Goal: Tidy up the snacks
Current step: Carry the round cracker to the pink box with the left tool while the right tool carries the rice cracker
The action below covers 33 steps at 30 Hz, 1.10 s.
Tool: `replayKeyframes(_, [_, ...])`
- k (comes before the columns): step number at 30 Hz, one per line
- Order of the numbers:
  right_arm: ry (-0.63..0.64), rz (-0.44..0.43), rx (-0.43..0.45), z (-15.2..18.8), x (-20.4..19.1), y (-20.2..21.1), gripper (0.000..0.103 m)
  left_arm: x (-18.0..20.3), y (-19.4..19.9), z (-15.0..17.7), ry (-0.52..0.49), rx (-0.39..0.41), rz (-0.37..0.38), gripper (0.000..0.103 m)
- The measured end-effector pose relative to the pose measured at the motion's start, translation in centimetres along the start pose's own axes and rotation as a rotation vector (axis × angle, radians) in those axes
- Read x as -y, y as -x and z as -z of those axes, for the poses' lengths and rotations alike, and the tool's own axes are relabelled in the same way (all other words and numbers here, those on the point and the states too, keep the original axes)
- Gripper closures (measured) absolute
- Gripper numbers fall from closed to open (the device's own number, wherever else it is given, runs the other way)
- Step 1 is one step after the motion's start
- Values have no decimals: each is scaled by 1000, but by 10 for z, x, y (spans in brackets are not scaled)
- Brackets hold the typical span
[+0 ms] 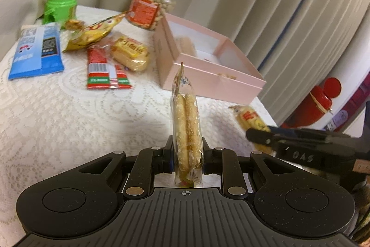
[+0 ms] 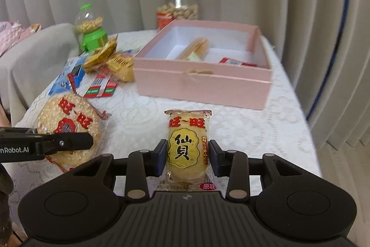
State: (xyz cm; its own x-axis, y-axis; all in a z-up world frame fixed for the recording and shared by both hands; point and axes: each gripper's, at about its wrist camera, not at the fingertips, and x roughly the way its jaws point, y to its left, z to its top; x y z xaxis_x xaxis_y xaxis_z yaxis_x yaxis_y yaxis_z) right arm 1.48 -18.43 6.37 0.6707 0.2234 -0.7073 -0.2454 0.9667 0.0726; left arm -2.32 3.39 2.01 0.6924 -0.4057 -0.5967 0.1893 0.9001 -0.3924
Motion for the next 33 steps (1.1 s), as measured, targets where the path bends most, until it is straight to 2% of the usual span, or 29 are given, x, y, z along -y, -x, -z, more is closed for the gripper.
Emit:
replayKeyframes(6, [-28,-7,97,-20,15,41,66,30,14,-18,-61,25,66,79])
replayKeyframes(11, [1,-11,224,-74,23,84,66,51,30,-76,-87,124,143,79])
replayKeyframes(15, [-4,-4,277,-120,35,90,66,61,9,-118,-110,179,169,79])
replayKeyframes(18, [-20,18,254,-142,42,67,66,62,-31,-142,-83,161,226,78])
replayKeyframes(20, [-24,29,224,-154,46,42,66,56,-70,-155,-56,118,264,76])
replayKeyframes(22, [-37,33,174,-166,50,7,65,43,-112,-160,6,23,234,78])
replayKeyframes(24, [-65,15,95,-174,56,-29,63,28,-129,-158,54,9,182,76])
replayKeyframes(27, [-102,23,4,-175,64,-73,57,4,-117,-149,86,73,183,74])
replayKeyframes(29, [-96,45,-25,-172,63,-91,56,-15,-96,-143,115,111,172,73])
replayKeyframes(33, [-112,28,-64,-164,50,-104,52,-51,-58,-132,185,166,66,74])
